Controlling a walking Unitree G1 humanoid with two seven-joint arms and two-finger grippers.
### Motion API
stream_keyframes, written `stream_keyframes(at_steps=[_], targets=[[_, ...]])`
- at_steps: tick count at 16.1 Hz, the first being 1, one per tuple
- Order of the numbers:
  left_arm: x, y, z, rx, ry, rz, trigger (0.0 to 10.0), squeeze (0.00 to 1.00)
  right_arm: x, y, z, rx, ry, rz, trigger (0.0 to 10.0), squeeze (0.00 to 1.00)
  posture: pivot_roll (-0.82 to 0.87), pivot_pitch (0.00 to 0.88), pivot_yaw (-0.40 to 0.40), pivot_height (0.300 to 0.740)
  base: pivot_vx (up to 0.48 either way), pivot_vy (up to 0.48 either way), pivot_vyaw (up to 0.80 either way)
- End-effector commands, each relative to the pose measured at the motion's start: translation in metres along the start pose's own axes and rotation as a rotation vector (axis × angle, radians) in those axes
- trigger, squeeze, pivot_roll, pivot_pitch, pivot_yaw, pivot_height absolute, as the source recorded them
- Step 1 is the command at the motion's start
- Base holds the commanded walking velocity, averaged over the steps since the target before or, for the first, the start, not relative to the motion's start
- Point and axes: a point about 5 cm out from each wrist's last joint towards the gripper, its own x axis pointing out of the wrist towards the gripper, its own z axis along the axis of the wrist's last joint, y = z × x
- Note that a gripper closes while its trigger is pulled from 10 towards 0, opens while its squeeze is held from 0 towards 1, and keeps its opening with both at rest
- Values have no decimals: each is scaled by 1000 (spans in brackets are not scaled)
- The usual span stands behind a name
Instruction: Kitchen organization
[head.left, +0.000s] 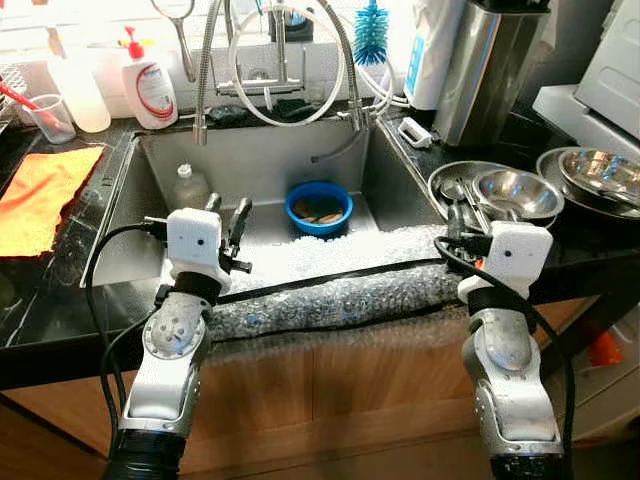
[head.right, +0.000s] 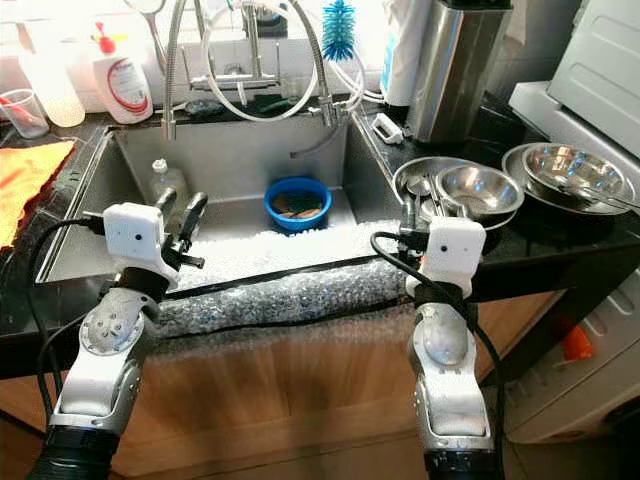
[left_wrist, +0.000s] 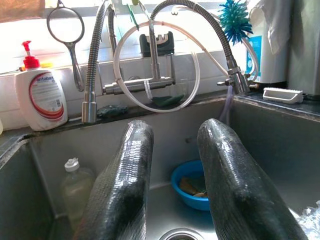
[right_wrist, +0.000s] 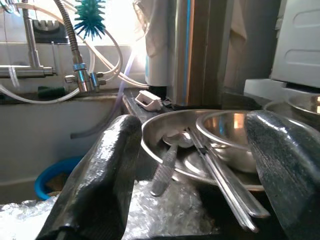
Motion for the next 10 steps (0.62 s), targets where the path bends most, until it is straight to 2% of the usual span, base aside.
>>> stream_keyframes(at_steps=[1,3,10], targets=[[1,1,1,12,-4,-3,10000,0,6,8,2,5,11,43,10000,0,-10,13,-10,740,0,0,0],[1,1,1,13,-3,0,10000,0,9,12,0,-3,39,64,10000,0,-10,15,-11,740,0,0,0],[0,0,1,13,1,-2,10000,0,15,11,-12,-55,134,57,10000,0,-8,18,-13,740,0,0,0]])
